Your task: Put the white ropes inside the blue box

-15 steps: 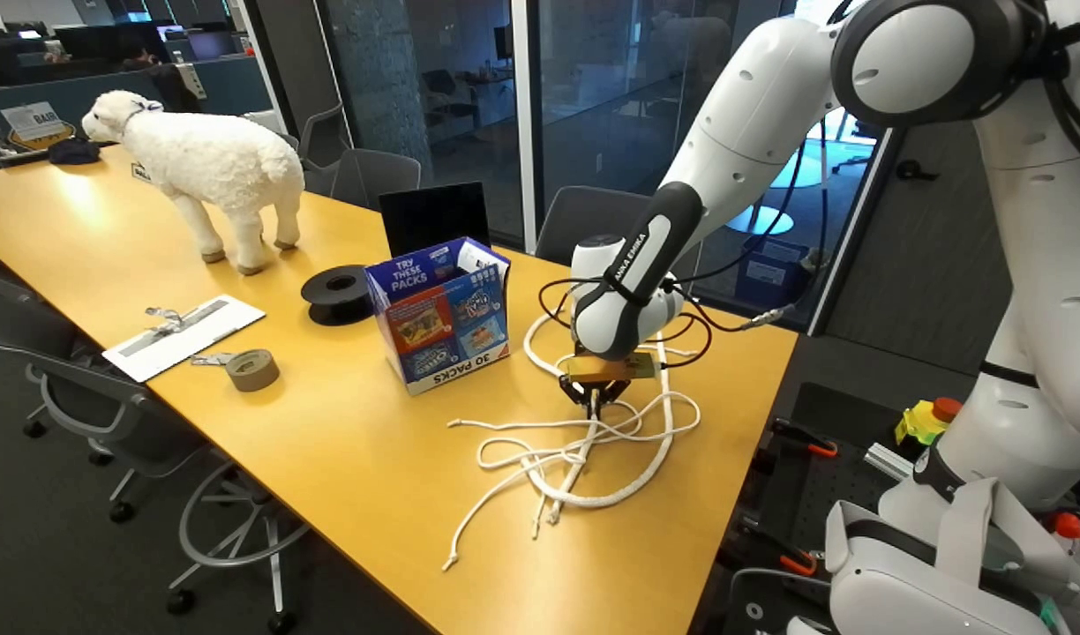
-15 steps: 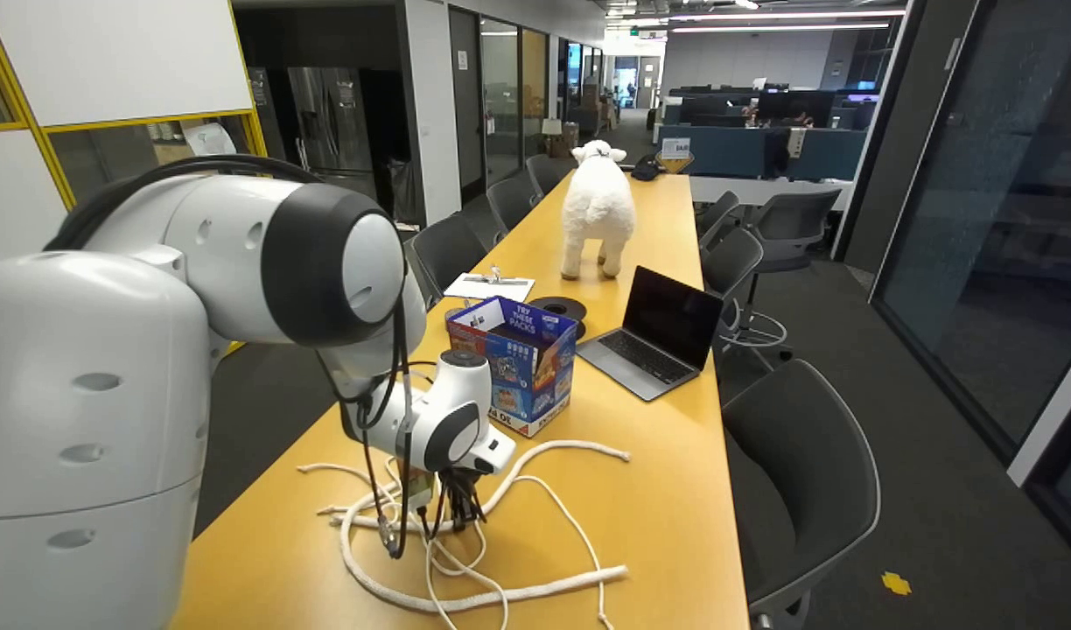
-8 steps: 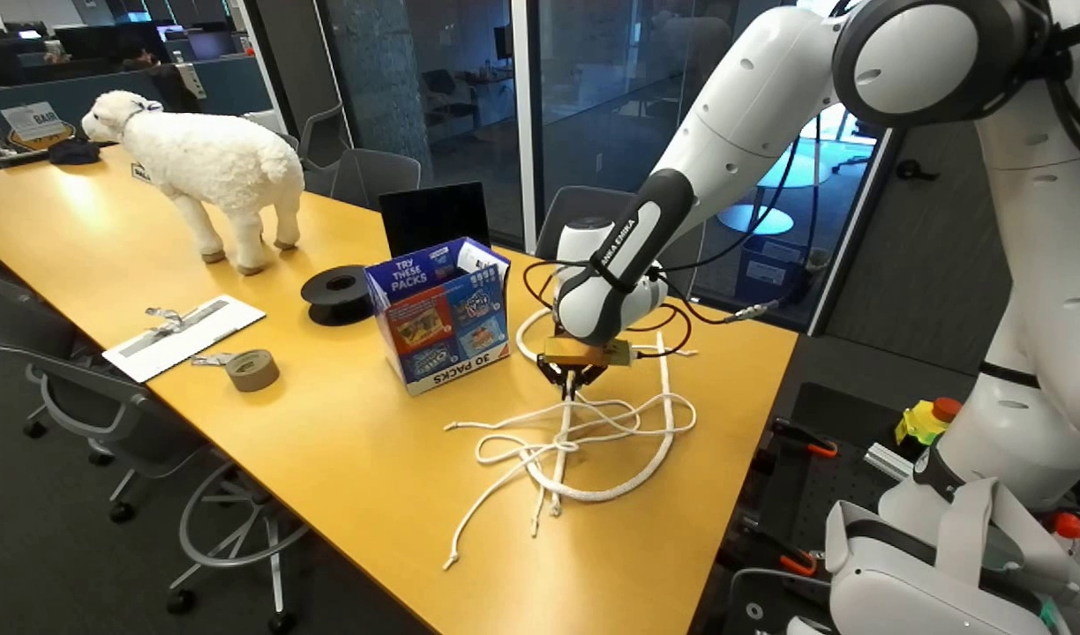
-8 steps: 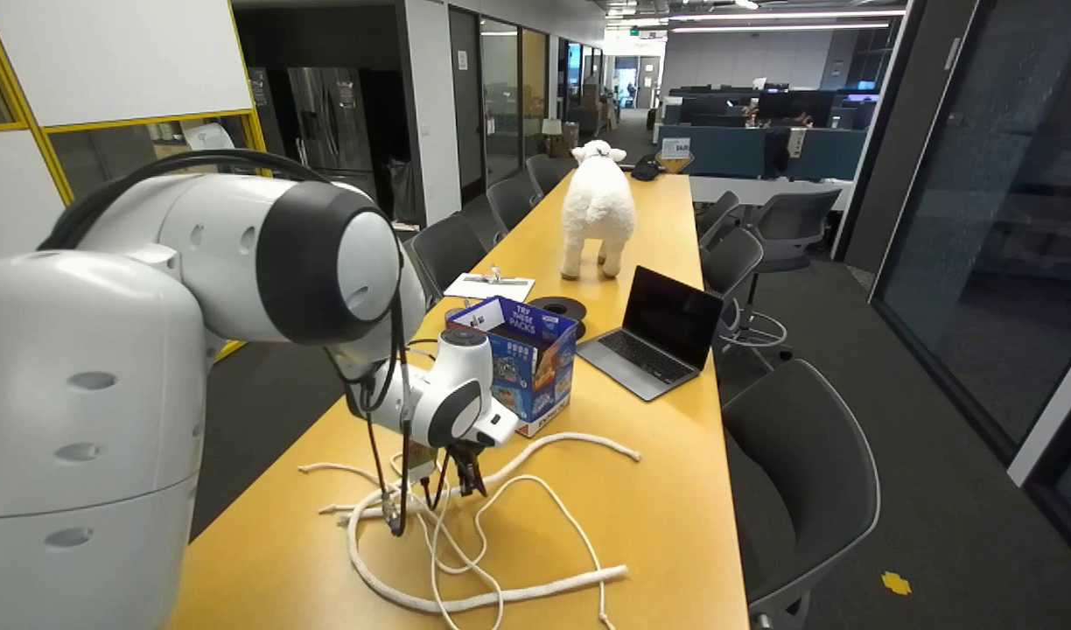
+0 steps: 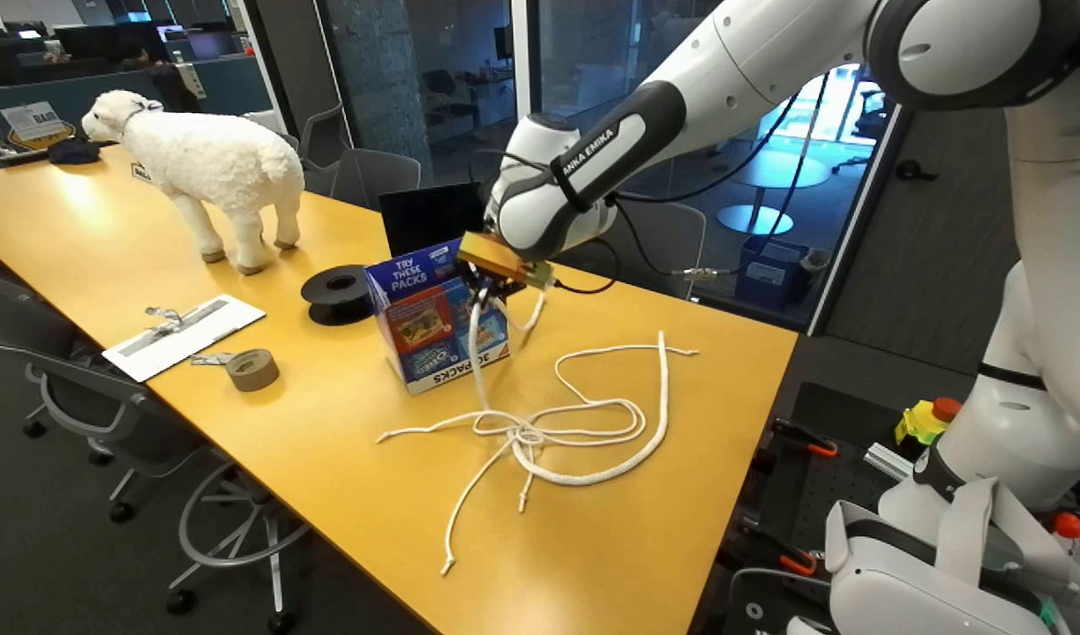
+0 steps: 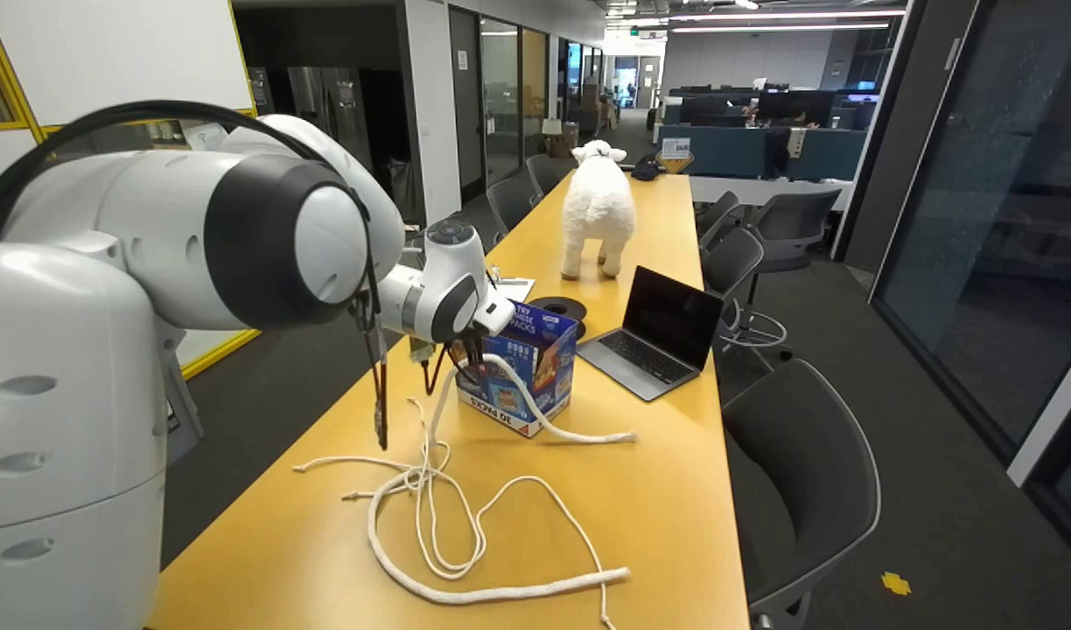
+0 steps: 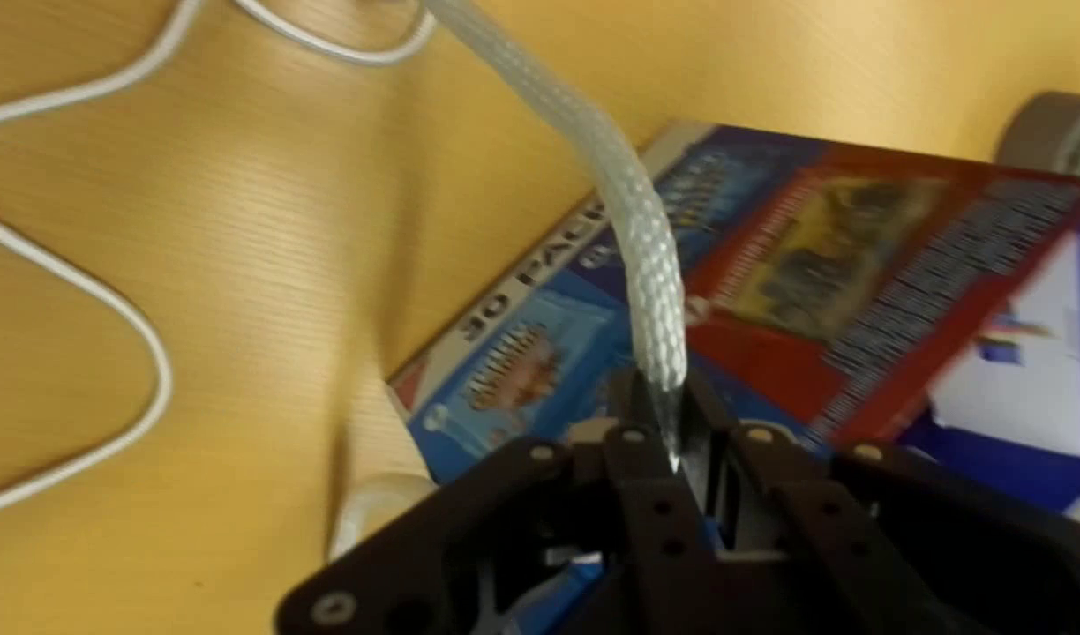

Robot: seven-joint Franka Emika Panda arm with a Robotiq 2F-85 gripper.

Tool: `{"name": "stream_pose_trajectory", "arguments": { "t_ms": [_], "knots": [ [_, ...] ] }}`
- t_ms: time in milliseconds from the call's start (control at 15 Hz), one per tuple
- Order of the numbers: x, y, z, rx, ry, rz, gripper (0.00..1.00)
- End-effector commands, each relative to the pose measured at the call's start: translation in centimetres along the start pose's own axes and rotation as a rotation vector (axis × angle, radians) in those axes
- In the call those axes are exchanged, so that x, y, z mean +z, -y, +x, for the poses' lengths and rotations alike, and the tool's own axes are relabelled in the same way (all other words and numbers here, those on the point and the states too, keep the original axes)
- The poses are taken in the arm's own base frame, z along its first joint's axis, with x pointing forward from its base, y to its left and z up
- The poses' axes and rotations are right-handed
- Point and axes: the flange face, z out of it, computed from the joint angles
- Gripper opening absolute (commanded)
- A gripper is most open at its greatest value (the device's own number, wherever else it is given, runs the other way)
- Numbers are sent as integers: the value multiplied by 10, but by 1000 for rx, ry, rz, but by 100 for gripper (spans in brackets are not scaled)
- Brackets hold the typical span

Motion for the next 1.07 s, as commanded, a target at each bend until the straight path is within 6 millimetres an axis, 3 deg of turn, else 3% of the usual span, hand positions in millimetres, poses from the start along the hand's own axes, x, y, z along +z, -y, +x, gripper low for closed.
{"name": "stream_pose_trajectory", "arguments": {
  "t_ms": [0,200,533,733,1000],
  "knots": [
    [-50,71,25,68,-97,107,14],
    [-88,116,46,124,-156,170,14],
    [-154,171,68,201,-280,277,14],
    [-183,191,72,216,-366,339,14],
    [-203,213,65,230,-445,389,14]
  ]
}}
